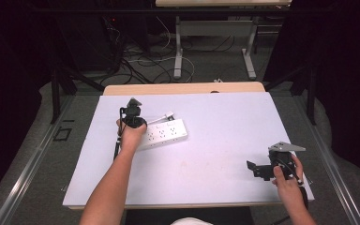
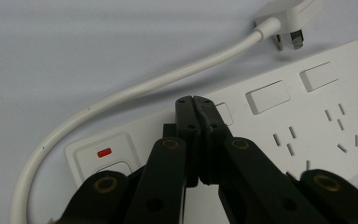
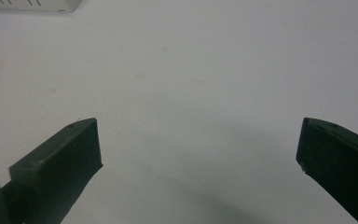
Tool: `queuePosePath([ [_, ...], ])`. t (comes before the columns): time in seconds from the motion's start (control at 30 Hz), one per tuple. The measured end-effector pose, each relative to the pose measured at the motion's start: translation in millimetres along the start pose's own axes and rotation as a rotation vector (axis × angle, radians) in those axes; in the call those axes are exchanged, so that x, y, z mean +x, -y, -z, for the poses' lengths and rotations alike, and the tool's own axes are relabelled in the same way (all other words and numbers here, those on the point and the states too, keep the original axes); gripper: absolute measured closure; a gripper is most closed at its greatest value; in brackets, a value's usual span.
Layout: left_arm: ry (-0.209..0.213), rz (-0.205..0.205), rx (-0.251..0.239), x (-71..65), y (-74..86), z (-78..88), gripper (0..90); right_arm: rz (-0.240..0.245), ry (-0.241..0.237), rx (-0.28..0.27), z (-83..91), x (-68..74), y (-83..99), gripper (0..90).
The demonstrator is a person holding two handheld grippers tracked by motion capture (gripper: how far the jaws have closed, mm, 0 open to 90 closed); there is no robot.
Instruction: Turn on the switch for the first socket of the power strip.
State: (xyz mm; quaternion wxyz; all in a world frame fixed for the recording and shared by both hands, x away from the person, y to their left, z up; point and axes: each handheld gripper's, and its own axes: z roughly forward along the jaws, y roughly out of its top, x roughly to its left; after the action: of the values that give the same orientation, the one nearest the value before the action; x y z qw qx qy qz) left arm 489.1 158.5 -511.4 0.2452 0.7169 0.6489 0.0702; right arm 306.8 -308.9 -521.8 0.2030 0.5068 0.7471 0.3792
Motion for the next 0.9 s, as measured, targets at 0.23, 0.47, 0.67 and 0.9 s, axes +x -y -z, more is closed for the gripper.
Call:
queuePosePath([
  [0.23, -0.006, -0.005, 0.000, -0.8, 0.0, -0.1, 89.7, 0.002, 0.003, 0.000, 0.4, 0.1, -0.1, 0.0],
  [0.47, -0.008, -0.006, -0.002, -0.9, 0.0, -0.3, 89.6, 0.010, 0.001, -0.002, -0.3, -0.5, 0.0, 0.0],
  [0.67, -0.015, -0.011, -0.004, -2.0, 0.6, -0.2, 89.6, 0.007, -0.001, 0.000, -0.2, -0.1, 0.0, 0.0],
  [0.9, -0.037, -0.027, -0.002, -3.9, 1.6, -2.8, 90.0, 0.006, 0.002, -0.003, -0.5, 1.0, -0.2, 0.0],
])
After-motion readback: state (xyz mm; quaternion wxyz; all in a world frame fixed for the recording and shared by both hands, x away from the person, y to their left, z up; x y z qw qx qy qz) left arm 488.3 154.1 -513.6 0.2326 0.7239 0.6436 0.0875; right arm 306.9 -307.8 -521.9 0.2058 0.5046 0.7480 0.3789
